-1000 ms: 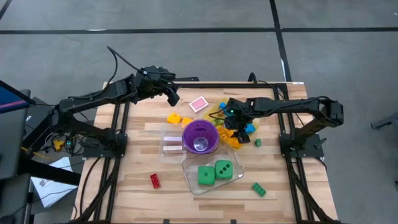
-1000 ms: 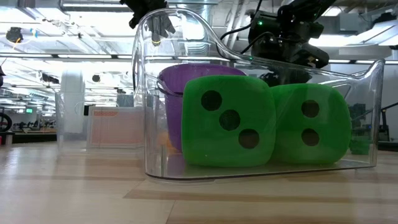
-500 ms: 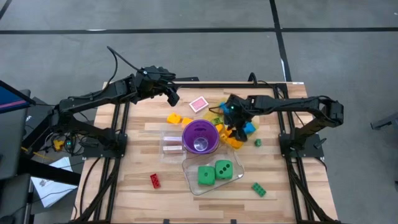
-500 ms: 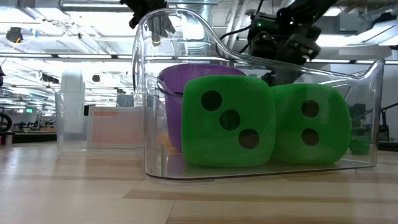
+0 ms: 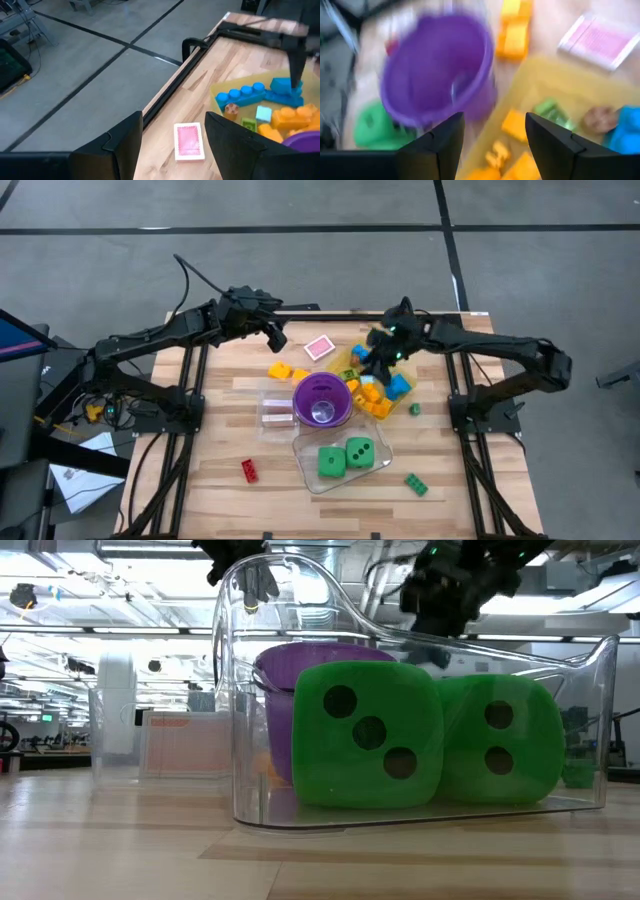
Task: Pick & Place Toys
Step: Put the large yellow game piece into the yellow bin
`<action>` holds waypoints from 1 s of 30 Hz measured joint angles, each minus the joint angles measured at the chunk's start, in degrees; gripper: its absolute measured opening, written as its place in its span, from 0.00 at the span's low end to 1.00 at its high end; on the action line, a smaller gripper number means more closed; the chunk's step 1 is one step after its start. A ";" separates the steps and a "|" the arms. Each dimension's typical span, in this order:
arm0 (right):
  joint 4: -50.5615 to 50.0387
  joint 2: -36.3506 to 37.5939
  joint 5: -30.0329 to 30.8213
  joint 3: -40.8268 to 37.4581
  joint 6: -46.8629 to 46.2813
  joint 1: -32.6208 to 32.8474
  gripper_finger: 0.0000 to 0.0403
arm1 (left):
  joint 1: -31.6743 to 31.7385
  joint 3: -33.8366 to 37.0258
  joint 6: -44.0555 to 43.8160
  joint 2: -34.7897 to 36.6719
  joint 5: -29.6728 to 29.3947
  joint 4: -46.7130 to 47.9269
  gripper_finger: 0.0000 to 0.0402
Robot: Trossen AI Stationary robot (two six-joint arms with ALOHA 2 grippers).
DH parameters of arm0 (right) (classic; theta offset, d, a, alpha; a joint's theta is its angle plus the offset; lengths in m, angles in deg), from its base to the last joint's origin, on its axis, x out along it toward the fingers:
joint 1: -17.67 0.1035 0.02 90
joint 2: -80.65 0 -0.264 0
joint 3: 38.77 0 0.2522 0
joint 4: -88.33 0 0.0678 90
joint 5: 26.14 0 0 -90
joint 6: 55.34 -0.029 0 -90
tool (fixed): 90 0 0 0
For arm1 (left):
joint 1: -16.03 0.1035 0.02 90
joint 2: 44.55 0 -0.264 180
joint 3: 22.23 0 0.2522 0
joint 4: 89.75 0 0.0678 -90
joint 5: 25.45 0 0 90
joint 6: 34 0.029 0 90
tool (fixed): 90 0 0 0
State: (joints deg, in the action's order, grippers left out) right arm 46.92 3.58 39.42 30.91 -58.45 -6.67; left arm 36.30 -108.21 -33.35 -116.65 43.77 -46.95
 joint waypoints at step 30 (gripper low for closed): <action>9.91 21.31 -2.50 0.04 -20.95 -7.51 0.62 | 15.50 0.00 39.74 -23.64 27.24 21.06 0.90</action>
State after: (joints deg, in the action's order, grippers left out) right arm 56.83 24.89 36.92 30.95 -79.39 -14.18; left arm 51.80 -108.21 6.40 -140.28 71.01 -25.88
